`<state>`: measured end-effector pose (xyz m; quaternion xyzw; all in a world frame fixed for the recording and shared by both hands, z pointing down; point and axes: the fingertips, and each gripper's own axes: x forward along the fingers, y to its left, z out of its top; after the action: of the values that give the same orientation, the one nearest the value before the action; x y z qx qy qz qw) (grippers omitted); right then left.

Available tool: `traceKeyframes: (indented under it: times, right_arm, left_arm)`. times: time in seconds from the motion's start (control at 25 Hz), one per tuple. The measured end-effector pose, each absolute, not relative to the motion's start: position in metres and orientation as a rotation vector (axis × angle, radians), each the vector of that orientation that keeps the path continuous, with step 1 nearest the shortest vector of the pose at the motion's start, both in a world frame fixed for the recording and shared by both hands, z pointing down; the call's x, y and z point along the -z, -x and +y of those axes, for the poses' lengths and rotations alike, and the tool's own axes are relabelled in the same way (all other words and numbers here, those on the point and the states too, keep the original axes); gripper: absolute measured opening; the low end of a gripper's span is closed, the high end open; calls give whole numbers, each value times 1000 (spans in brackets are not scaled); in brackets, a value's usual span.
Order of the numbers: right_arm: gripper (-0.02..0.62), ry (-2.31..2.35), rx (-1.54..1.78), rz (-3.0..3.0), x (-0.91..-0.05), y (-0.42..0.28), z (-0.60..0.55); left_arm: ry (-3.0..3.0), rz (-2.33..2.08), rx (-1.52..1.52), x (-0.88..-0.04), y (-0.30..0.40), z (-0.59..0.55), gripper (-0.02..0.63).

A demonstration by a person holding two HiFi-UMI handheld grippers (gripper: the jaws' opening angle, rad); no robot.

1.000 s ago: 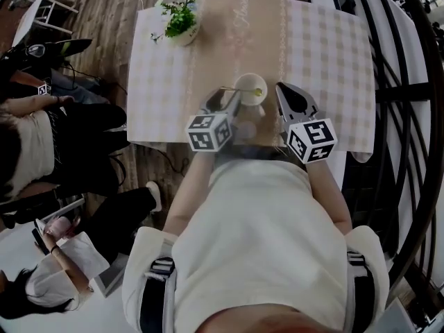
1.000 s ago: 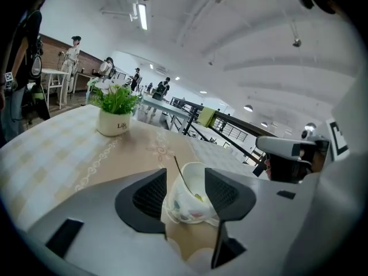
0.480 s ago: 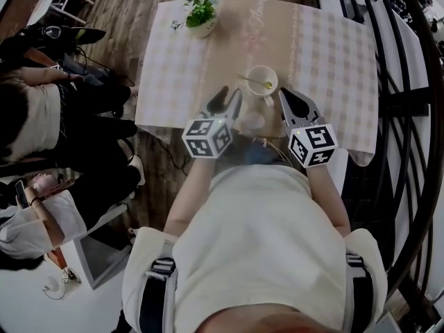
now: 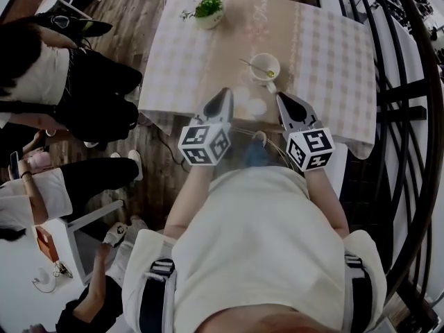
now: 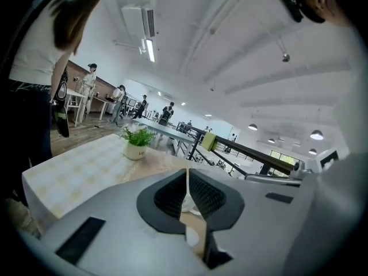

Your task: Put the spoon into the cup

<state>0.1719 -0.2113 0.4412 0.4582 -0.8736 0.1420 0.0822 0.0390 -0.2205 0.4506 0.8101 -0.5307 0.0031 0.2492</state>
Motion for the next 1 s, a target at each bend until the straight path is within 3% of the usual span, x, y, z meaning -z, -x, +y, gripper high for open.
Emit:
traceKeyframes:
  times: [1.0]
  right_arm:
    - [0, -1341, -341, -2634, -441, -165, -80]
  left_arm:
    - [-2232, -1466, 11, -451, -29, -79, 6]
